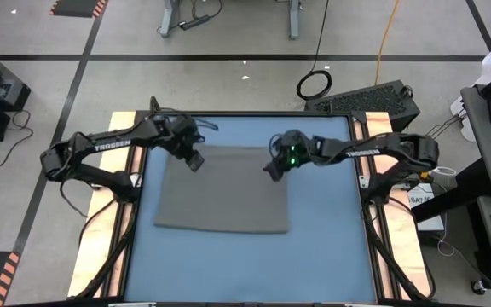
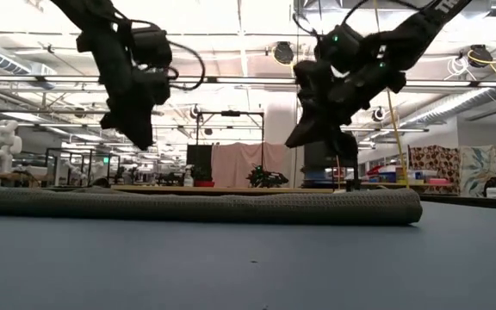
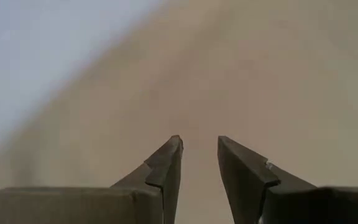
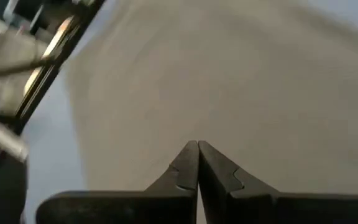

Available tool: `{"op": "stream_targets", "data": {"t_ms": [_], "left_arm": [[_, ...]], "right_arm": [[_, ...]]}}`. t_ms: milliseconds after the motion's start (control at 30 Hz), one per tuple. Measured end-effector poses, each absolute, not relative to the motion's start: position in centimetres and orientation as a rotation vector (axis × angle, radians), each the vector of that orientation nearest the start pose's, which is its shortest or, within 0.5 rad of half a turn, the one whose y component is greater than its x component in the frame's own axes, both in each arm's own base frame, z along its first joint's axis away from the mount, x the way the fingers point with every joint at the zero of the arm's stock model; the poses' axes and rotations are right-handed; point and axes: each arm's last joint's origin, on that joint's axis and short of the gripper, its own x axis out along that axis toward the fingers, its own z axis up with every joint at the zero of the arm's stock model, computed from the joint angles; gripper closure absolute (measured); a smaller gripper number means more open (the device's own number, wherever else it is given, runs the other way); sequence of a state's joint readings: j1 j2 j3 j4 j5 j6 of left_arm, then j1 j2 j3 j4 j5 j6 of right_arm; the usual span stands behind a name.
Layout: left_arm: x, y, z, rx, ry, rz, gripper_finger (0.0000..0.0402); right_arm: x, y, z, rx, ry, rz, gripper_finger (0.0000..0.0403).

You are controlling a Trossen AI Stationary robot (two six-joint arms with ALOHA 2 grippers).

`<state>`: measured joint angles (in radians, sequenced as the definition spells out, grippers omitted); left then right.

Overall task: Roll towel
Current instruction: Roll the gray towel

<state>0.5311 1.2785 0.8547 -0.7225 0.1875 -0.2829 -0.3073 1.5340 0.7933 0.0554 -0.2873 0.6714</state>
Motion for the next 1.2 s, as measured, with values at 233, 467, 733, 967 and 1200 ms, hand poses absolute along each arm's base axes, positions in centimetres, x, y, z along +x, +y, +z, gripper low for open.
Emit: {"op": "stream_targets", "data": {"t_ms": [233,467,733,967,1200], "left_arm": [[22.6,6.1,21.9,-0.691,1.108,0.299,0.0291],[24.1,1.2,21.3,-0.625,1.154,0.213,0.0291],[24.1,-3.5,17.6,-0.591,1.069,0.191,0.0291],[21.7,-5.2,14.4,-0.615,1.091,0.298,0.0291],[19.7,-5.9,12.8,-0.643,1.192,0.271,0.0291]], "right_arm": [[30.3,-3.0,18.2,0.709,0.71,-0.182,0.0403],[30.4,1.8,18.1,0.595,0.75,-0.075,0.0403],[29.7,5.7,15.1,0.543,0.781,0.015,0.0403],[29.6,8.9,10.2,0.533,0.876,0.035,0.0403],[29.3,10.2,9.3,0.59,0.896,0.011,0.0403]]}}
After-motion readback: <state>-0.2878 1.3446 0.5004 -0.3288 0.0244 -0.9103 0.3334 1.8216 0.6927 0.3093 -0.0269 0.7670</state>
